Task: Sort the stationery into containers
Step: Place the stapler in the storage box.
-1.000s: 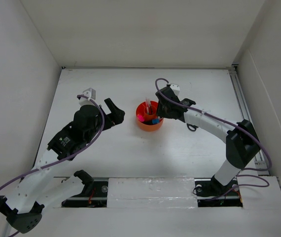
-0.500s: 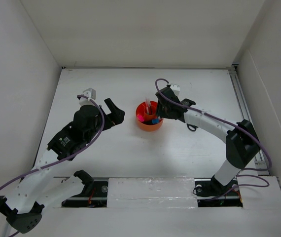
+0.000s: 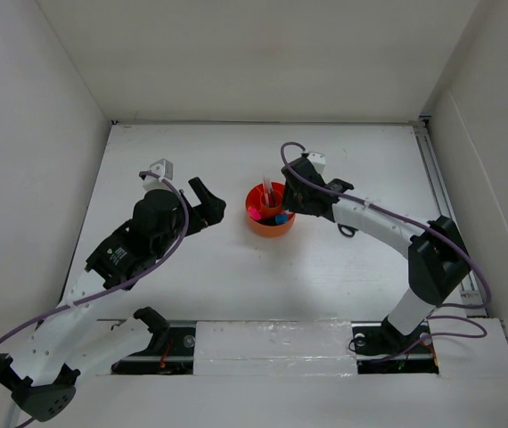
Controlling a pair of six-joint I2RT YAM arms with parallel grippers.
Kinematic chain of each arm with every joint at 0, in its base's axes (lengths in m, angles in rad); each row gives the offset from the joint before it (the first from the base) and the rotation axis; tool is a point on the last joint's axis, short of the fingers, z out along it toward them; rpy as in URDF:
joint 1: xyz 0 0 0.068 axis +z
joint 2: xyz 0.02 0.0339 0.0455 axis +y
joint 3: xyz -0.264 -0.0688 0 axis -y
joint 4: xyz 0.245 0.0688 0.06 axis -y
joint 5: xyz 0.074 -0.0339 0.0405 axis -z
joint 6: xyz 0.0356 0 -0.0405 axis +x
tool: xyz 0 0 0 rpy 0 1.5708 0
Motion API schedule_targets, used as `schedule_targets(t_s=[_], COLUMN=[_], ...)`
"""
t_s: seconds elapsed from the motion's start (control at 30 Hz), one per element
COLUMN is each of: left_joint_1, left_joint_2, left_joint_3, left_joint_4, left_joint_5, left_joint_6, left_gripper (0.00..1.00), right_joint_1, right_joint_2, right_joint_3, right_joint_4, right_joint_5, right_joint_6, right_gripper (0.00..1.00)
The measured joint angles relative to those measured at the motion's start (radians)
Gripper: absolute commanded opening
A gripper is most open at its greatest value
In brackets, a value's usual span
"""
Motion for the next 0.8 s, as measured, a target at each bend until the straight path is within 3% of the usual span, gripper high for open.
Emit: schedule_targets(t_s=[0.27, 0.8], left_joint_1=[0.0, 0.0], left_joint_2=[-0.013, -0.015], left_joint_3=[0.0, -0.013], left_joint_4=[0.0, 0.002], left_joint_5=[0.0, 0.001], left_joint_6=[0.0, 0.0], left_gripper=[1.0, 1.0], right_joint_1=[0.0, -0.002], right_joint_2=[-0.001, -0.114], right_joint_3=[-0.01, -0.01], right_joint_4=[0.011, -0.008], right_joint_5=[0.008, 0.029], right_joint_6=[-0.001, -0.001], right_gripper=[0.69, 0.71])
